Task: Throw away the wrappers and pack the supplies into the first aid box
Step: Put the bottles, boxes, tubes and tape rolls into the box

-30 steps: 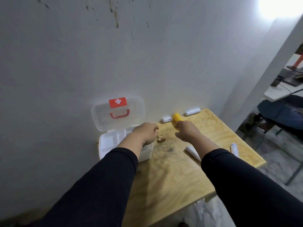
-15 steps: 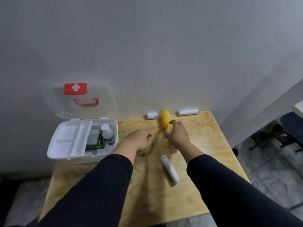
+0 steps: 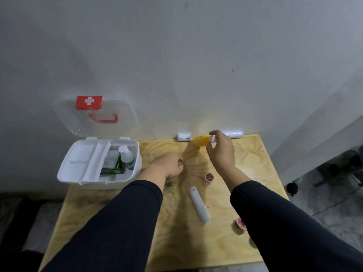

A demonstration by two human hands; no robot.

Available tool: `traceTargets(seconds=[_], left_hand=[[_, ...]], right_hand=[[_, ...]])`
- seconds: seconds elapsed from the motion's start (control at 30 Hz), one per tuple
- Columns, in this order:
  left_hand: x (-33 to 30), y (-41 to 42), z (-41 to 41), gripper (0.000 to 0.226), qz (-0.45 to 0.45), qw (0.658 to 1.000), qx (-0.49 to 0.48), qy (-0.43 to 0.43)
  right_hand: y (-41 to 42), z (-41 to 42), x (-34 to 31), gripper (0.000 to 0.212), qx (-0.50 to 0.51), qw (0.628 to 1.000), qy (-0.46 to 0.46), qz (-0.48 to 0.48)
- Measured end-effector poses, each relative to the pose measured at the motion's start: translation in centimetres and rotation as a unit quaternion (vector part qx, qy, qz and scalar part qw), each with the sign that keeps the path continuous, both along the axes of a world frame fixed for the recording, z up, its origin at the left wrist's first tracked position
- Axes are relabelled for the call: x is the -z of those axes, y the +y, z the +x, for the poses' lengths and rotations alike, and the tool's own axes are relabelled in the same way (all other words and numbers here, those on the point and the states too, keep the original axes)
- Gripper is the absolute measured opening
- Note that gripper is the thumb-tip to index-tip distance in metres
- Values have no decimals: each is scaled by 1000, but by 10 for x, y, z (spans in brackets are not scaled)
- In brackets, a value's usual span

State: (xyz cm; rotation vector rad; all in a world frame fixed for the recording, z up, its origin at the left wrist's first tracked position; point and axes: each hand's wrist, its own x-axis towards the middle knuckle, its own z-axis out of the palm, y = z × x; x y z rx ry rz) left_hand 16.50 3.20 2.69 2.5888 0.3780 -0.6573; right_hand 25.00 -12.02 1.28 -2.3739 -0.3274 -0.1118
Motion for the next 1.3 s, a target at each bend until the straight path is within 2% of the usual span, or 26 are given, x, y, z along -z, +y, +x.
traceTargets(seconds=[0.1, 0.27, 0.77, 0.97, 1.13, 1.3], left_hand=[[-7, -1, -2, 44, 3, 1000, 2, -12], [-18, 9, -10, 42, 15, 999, 1, -28], [-90, 102, -80, 39, 78, 980, -65, -170], [-65, 143, -119, 62, 94, 984, -75, -128], [-34, 158, -133, 83, 69, 991, -74, -85], [-19, 160, -141, 79, 55, 992, -64, -89]], right_hand=[[2, 4, -14, 23, -16, 999, 13, 46], [5, -2, -25, 14, -2, 997, 24, 68], [119, -74, -111, 23, -115, 989, -41, 78], [160, -110, -107, 23, -124, 988, -3, 91], [176, -133, -78, 23, -120, 990, 26, 64], [185, -145, -51, 20, -114, 993, 21, 32]])
